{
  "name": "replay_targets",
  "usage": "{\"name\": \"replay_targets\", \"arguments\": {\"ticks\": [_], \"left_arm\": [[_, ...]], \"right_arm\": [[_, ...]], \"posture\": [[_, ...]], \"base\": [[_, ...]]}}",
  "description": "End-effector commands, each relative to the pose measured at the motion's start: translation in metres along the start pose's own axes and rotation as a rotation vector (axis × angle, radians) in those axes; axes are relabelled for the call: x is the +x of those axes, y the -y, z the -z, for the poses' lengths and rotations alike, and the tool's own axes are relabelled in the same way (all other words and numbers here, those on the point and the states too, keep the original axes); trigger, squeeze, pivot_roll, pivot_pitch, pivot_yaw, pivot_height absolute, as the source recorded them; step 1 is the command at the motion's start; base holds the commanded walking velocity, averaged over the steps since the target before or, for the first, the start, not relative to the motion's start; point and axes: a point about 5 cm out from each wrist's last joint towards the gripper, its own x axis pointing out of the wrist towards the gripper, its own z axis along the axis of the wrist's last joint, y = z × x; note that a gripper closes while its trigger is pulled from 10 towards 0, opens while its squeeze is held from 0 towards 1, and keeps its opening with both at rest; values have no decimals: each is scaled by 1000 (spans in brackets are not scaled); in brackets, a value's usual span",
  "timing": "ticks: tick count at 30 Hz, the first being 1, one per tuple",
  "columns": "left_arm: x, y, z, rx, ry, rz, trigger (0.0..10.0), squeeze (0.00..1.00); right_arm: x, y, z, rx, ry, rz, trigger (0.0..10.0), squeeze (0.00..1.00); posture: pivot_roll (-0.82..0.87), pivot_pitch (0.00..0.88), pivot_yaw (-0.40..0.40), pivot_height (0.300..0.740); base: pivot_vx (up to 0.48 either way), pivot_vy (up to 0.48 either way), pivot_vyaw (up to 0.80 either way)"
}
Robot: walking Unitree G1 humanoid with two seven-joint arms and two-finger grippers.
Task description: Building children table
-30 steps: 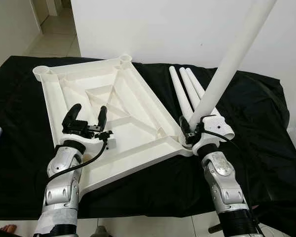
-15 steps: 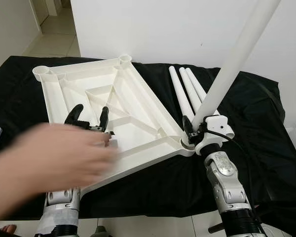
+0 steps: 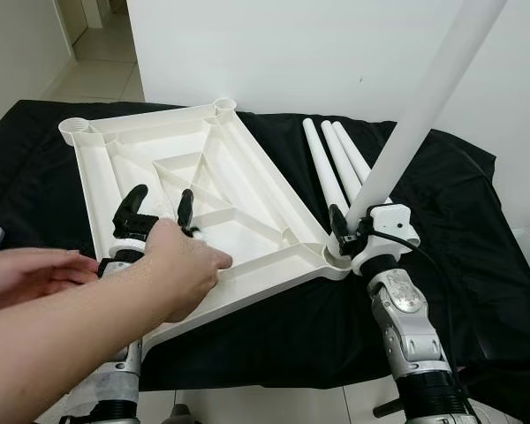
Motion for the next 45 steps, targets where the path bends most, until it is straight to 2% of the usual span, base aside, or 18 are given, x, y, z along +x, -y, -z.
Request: {"name": "replay_targets", "arguments": {"ticks": [1, 45], "left_arm": [[0, -2, 4, -1, -15, -72, 10000, 0], [1, -5, 0, 12, -4, -69, 10000, 0]], "right_arm": [[1, 3, -2, -5, 15, 10, 10000, 0], [3, 4, -2, 1, 25, 19, 10000, 0]], "posture": [[29, 0, -48, 740], [39, 0, -44, 740]], "base": [[0, 0, 0], [0, 0, 0]]}}
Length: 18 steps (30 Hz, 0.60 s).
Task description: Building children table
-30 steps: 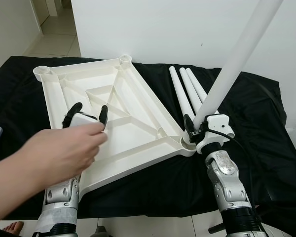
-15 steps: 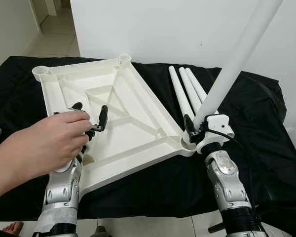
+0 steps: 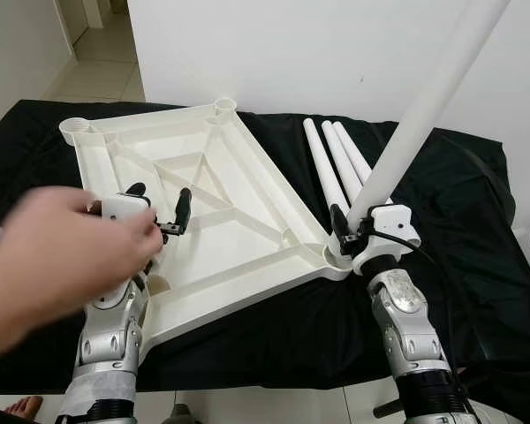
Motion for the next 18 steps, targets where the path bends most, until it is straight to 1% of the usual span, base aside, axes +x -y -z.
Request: {"name": "replay_targets", "arguments": {"ticks": [1, 18], "left_arm": [[2, -2, 1, -2, -6, -71, 10000, 0], [2, -3, 0, 2, -4, -66, 10000, 0]], "right_arm": [[3, 2, -2, 1, 17, 12, 10000, 0], [2, 2, -1, 6, 17, 16, 10000, 0]], "posture": [[39, 0, -44, 740], [41, 0, -37, 740]], "base": [[0, 0, 0], [0, 0, 0]]}}
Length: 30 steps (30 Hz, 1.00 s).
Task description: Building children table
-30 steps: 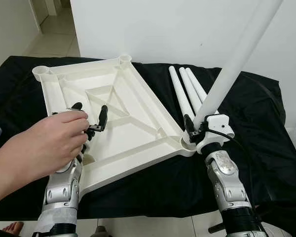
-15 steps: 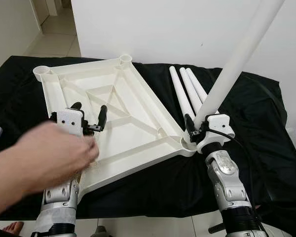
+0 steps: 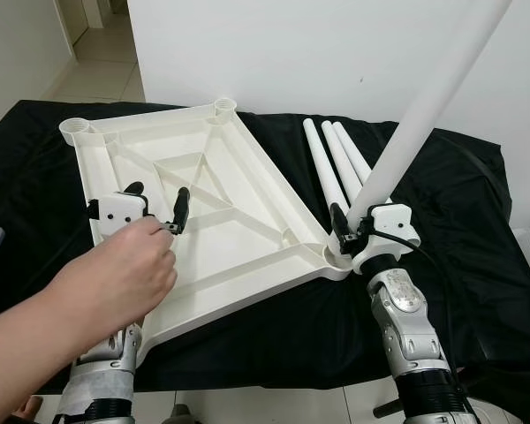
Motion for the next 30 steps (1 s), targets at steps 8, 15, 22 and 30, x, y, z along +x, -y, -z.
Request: {"name": "replay_targets", "arguments": {"ticks": [8, 15, 22, 30], "left_arm": [[3, -1, 0, -7, -2, -67, 10000, 0], [3, 0, 0, -6, 0, -66, 10000, 0], [3, 0, 0, -7, 2, -66, 10000, 0], [3, 0, 0, -7, 4, -66, 10000, 0]], "right_arm": [[3, 2, -2, 6, 15, 14, 10000, 0], [3, 2, -2, 4, 16, 14, 10000, 0], [4, 2, -2, 3, 18, 11, 10000, 0], [5, 2, -2, 1, 19, 5, 10000, 0]], "posture": [[40, 0, -36, 740], [40, 0, -41, 740], [42, 0, -45, 740], [42, 0, -47, 740]], "base": [[0, 0, 0], [0, 0, 0], [0, 0, 0], [0, 0, 0]]}}
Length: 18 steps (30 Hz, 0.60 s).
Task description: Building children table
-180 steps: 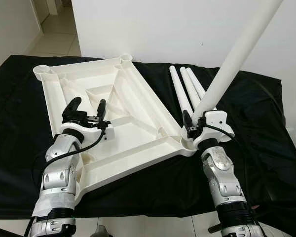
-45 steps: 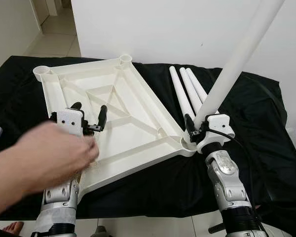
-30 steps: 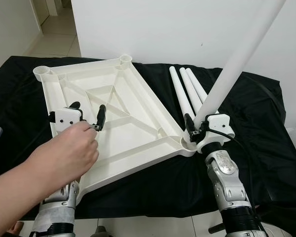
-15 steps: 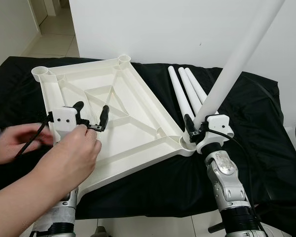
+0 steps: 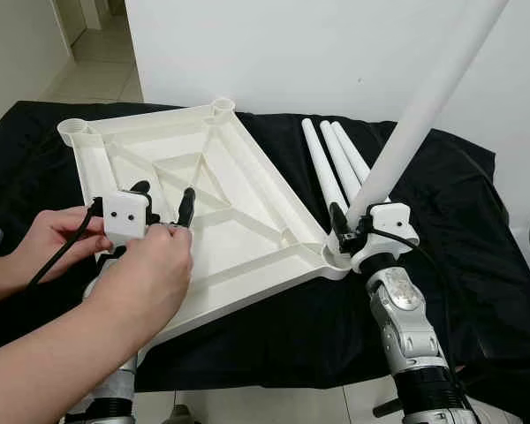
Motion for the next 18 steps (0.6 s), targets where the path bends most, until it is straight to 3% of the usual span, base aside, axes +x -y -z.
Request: {"name": "replay_targets", "arguments": {"ticks": [1, 18], "left_arm": [[2, 0, 1, -11, 3, -42, 10000, 0], [2, 1, 0, -7, 1, -39, 10000, 0]], "right_arm": [[2, 2, -3, -1, 19, 3, 10000, 0], [1, 1, -1, 0, 14, 1, 10000, 0]], "posture": [[42, 0, -47, 740], [41, 0, -43, 740]], "base": [[0, 0, 0], [0, 0, 0]]}}
